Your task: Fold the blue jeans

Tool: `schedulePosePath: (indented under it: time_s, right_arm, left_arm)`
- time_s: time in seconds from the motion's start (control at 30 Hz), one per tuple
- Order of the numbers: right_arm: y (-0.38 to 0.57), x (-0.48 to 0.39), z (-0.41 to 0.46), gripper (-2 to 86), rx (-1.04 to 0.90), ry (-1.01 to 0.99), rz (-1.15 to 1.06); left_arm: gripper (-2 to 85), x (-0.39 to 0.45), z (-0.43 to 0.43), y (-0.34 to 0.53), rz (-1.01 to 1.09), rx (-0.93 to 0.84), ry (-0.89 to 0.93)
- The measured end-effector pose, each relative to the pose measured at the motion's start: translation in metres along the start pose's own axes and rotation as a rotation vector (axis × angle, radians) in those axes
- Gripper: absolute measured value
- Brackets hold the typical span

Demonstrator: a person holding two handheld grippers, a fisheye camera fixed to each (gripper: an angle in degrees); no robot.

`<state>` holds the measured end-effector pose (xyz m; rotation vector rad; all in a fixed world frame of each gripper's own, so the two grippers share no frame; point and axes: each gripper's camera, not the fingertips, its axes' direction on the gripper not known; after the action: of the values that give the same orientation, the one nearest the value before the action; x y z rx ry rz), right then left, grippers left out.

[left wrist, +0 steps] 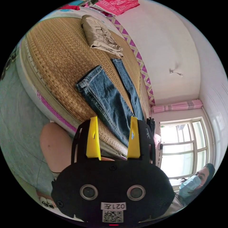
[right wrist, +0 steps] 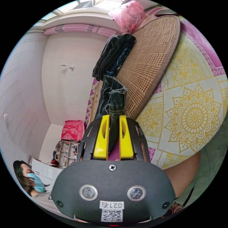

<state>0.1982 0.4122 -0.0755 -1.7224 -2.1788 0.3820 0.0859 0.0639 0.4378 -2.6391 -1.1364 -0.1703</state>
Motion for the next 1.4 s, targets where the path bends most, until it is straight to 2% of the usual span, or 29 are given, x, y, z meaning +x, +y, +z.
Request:
schedulePosePath:
  time_s: [0.27, 0.4, 0.5, 0.63, 0.87, 1.07, 1.17, 1.3, 1.4]
  right_arm:
    - [0.003, 0.021, 0.017, 6.5, 0.003, 0.003, 0.000]
    - [0.001, 0.037, 0.023, 6.1, 0.014, -0.012, 0.003]
    - [-0.005, 0.046, 0.025, 6.0, 0.008, -0.014, 0.003]
    - [-0.015, 0.061, 0.026, 5.9, 0.005, -0.021, 0.006]
    - [-0.038, 0.081, 0.021, 4.7, -0.002, -0.040, 0.016]
    - [-0.071, 0.076, 0.010, 0.8, -0.025, -0.010, -0.047]
    - [-0.106, 0.057, 0.008, 0.2, -0.069, -0.045, -0.091]
    - [-0.190, 0.005, 0.026, 0.1, -0.148, -0.158, -0.148]
    - [-0.269, -0.035, 0.066, 0.2, -0.193, -0.151, -0.169]
  left_arm:
    - [23.5, 0.003, 0.030, -0.028, -0.023, -0.039, -0.004]
    - [23.5, -0.011, 0.043, -0.035, -0.026, -0.004, 0.066]
    - [18.2, -0.034, 0.046, -0.033, -0.053, 0.020, 0.087]
    - [0.6, -0.061, 0.040, -0.024, -0.063, 0.058, 0.040]
    - [-0.9, -0.076, 0.057, -0.031, -0.050, 0.032, 0.065]
    - [-1.0, -0.045, 0.063, -0.055, 0.005, -0.007, 0.088]
    - [-1.0, -0.003, 0.075, -0.092, 0.086, -0.071, 0.022]
    - [-1.0, 0.065, 0.112, -0.174, 0.196, -0.169, -0.078]
    - [-1.0, 0.109, 0.159, -0.250, 0.247, -0.227, -0.130]
